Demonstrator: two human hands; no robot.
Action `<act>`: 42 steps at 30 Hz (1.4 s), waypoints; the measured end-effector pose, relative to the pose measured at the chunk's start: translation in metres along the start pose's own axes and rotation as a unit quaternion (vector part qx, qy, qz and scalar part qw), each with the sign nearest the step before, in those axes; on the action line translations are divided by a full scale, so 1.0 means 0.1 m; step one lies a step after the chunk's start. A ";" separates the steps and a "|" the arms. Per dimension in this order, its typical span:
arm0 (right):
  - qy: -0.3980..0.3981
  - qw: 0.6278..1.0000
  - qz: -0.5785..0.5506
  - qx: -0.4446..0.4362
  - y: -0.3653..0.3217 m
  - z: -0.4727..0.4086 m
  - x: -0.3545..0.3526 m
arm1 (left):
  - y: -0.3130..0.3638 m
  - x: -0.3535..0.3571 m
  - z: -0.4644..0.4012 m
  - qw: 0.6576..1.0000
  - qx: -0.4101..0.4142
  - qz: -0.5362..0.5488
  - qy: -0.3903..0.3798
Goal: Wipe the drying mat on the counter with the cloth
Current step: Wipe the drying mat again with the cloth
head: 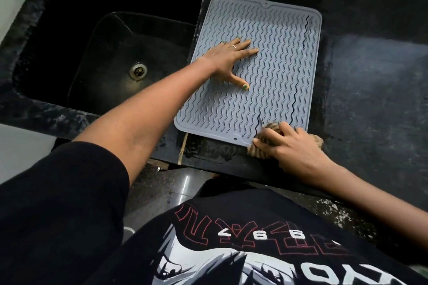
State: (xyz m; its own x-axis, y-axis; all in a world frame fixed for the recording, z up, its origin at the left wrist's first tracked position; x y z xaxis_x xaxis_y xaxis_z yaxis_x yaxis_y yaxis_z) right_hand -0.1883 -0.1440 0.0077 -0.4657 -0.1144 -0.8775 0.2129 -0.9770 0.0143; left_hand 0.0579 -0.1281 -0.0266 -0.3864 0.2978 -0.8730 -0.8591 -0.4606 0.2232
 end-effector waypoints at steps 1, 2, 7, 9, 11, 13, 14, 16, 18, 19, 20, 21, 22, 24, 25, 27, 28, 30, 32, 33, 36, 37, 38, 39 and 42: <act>-0.012 1.000 0.013 -0.003 0.03 0.04 -0.02 | 0.00 0.00 0.00 1.000 -0.001 0.001 0.000; -0.028 0.999 0.030 -0.007 0.07 0.06 -0.05 | 0.00 -0.01 0.01 1.000 -0.003 -0.001 -0.002; -0.032 0.993 -0.111 -0.019 0.28 -0.28 -0.55 | 0.01 -0.13 0.00 0.995 -0.016 0.099 -0.002; 0.089 0.978 -0.186 -0.035 0.21 -0.57 -0.86 | -0.05 -0.23 -0.01 0.987 -0.029 0.159 0.009; 0.155 0.962 -0.218 -0.054 -0.03 -0.86 -0.99 | -0.07 -0.28 -0.01 0.990 -0.043 0.131 0.012; 0.135 0.974 -0.172 -0.059 -0.35 -1.11 -0.90 | -0.05 -0.29 -0.02 0.996 -0.044 0.081 0.004; 0.108 0.984 -0.123 -0.066 -0.51 -1.20 -0.79 | -0.05 -0.29 -0.02 0.997 -0.042 0.070 0.002; 0.087 0.992 -0.045 -0.080 -0.68 -1.25 -0.61 | -0.06 -0.28 -0.02 0.997 -0.040 0.067 0.003; 0.097 0.990 -0.035 -0.098 -0.66 -1.19 -0.58 | -0.08 -0.28 -0.01 0.997 -0.041 0.062 0.005; 0.096 0.988 -0.031 -0.116 -0.65 -1.12 -0.56 | -0.09 -0.27 -0.01 0.997 -0.042 0.058 0.003; 0.093 0.986 -0.021 -0.133 -0.62 -1.05 -0.54 | -0.09 -0.26 -0.01 0.998 -0.042 0.054 0.001; 0.086 0.985 -0.007 -0.149 -0.59 -0.96 -0.51 | -0.09 -0.26 -0.02 0.998 -0.044 0.050 -0.001; 0.074 0.985 0.009 -0.159 -0.56 -0.87 -0.48 | -0.09 -0.25 -0.02 0.998 -0.043 0.045 -0.004; 0.045 0.985 0.049 -0.159 -0.52 -0.71 -0.43 | -0.09 -0.24 -0.02 0.999 -0.039 0.035 -0.005; 0.034 0.985 0.065 -0.158 -0.50 -0.64 -0.43 | -0.08 -0.24 -0.02 0.999 -0.036 0.031 -0.005; 0.013 0.984 0.082 -0.155 -0.46 -0.56 -0.50 | -0.07 -0.24 -0.02 0.999 -0.033 0.030 -0.008; 0.005 0.984 0.089 -0.154 -0.43 -0.55 -0.55 | -0.06 -0.25 -0.02 0.999 -0.034 0.031 -0.009; 0.011 0.985 0.073 -0.155 -0.40 -0.62 -0.72 | -0.07 -0.27 -0.01 0.998 -0.041 0.051 -0.014; 0.065 0.986 0.012 -0.150 -0.39 -0.78 -0.93 | -0.08 -0.30 -0.02 0.993 -0.045 0.103 -0.020; 0.098 0.984 -0.009 -0.145 -0.43 -0.88 -1.00 | -0.09 -0.32 -0.03 0.989 -0.048 0.139 -0.024; 0.131 0.988 -0.035 -0.078 -0.60 -1.15 -0.96 | -0.13 -0.40 -0.06 0.964 -0.066 0.252 -0.045; 0.112 0.992 -0.038 -0.054 -0.67 -1.19 -0.87 | -0.14 -0.42 -0.06 0.957 -0.076 0.275 -0.046; 0.095 0.994 -0.039 -0.040 -0.74 -1.20 -0.75 | -0.14 -0.44 -0.06 0.953 -0.083 0.289 -0.046; 0.090 0.994 -0.041 -0.041 -0.81 -1.16 -0.66 | -0.14 -0.46 -0.07 0.950 -0.085 0.298 -0.048; 0.090 0.988 -0.071 -0.107 -0.94 -0.97 -0.54 | -0.16 -0.47 -0.08 0.946 -0.080 0.308 -0.060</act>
State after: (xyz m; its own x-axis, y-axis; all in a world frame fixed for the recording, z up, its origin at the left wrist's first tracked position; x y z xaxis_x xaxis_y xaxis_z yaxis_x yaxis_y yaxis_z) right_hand -0.1004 -0.0288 0.0071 -0.3477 0.0735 -0.9347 0.3426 -0.9180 -0.1997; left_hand 0.0927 -0.1418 0.0073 -0.8409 0.0209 -0.5408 -0.4010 -0.6950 0.5968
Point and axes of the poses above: each hand's wrist, its own z-axis away from the middle knuckle, its own x-axis out of the palm, y = z × x, the point moved 6 cm from there along -z, towards the middle knuckle, and after that the axes turned 4 degrees about -y, right-handed, at the moved point
